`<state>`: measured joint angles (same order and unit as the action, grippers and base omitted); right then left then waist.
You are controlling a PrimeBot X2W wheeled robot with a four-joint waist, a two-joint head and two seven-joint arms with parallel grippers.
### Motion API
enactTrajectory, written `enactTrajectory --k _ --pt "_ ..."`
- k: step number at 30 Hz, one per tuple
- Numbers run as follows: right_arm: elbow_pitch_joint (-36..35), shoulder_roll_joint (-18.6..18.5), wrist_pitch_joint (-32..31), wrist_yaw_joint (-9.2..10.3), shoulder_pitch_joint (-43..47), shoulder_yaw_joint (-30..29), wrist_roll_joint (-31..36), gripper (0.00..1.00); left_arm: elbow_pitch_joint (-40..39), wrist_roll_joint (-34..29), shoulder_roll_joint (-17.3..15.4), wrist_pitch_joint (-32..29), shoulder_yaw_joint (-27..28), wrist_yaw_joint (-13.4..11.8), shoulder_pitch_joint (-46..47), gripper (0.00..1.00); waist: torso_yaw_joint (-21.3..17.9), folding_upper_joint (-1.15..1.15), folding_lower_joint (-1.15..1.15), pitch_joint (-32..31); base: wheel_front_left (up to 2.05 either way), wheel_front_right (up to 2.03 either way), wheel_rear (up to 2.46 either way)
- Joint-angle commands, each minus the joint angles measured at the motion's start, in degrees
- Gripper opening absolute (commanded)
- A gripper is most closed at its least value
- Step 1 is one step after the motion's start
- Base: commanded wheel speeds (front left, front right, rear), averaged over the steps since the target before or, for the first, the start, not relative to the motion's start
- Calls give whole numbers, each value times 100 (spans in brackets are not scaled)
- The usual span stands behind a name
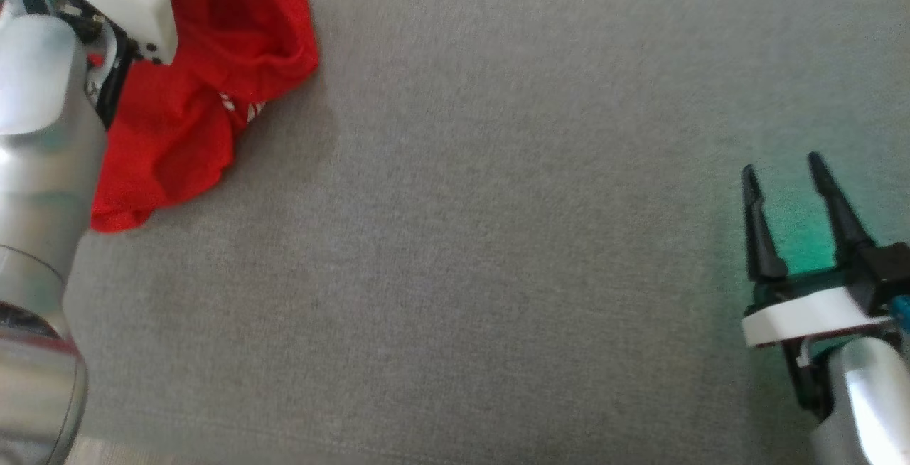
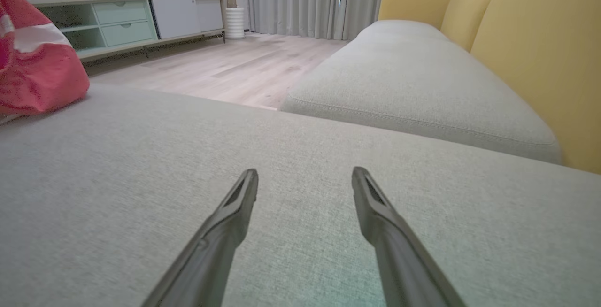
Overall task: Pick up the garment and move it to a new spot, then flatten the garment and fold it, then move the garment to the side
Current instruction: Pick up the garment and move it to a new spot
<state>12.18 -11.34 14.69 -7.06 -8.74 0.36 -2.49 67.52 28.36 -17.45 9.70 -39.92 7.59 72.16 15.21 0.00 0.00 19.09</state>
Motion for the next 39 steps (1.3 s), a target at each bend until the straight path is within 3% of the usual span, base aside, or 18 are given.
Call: enactTrajectory --k 1,12,20,29,33,39 --pt "-94 76 30 -43 38 171 -46 100 -203 -39 -344 105 -24 -15 402 0 -248 0 0 -599 0 0 0" --pt "95 695 30 -43 451 223 -143 100 -1882 613 -501 72 -1221 -11 743 0 -1031 0 0 -1878 0 0 0" --pt "43 824 30 -43 511 266 -238 100 -2980 1201 -460 -80 -1848 -11 899 0 -1722 0 0 -1976 0 0 0" --pt "-44 845 30 -43 377 372 -445 100 -3630 1615 34 -58 -2735 -10 421 0 -2544 0 0 -1487 0 0 0" --pt "-115 845 30 -43 172 432 -583 100 -3483 1526 126 90 -3144 -10 -100 0 -2820 0 0 -990 0 0 0" --pt "-113 846 30 -43 -47 559 -650 100 -2737 1151 217 413 -3309 -19 -1111 0 -2979 0 0 -541 0 0 0"
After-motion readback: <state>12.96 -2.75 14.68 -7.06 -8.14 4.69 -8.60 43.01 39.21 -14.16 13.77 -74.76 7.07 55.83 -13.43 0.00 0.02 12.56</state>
